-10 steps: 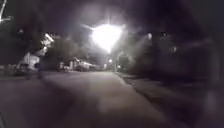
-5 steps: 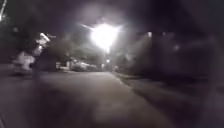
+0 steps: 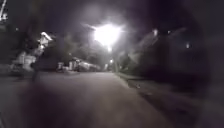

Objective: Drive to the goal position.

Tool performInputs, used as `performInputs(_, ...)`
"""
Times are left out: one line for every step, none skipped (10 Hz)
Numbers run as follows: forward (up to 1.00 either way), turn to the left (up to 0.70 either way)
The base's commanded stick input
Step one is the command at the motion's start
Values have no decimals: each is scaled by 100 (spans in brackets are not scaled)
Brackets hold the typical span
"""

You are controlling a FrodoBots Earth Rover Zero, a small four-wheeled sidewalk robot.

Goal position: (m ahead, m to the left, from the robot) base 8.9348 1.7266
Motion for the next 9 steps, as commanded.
performInputs(70,-35)
performInputs(70,-27)
performInputs(70,-8)
performInputs(70,0)
performInputs(70,0)
performInputs(70,0)
performInputs(70,0)
performInputs(70,-3)
performInputs(70,-22)
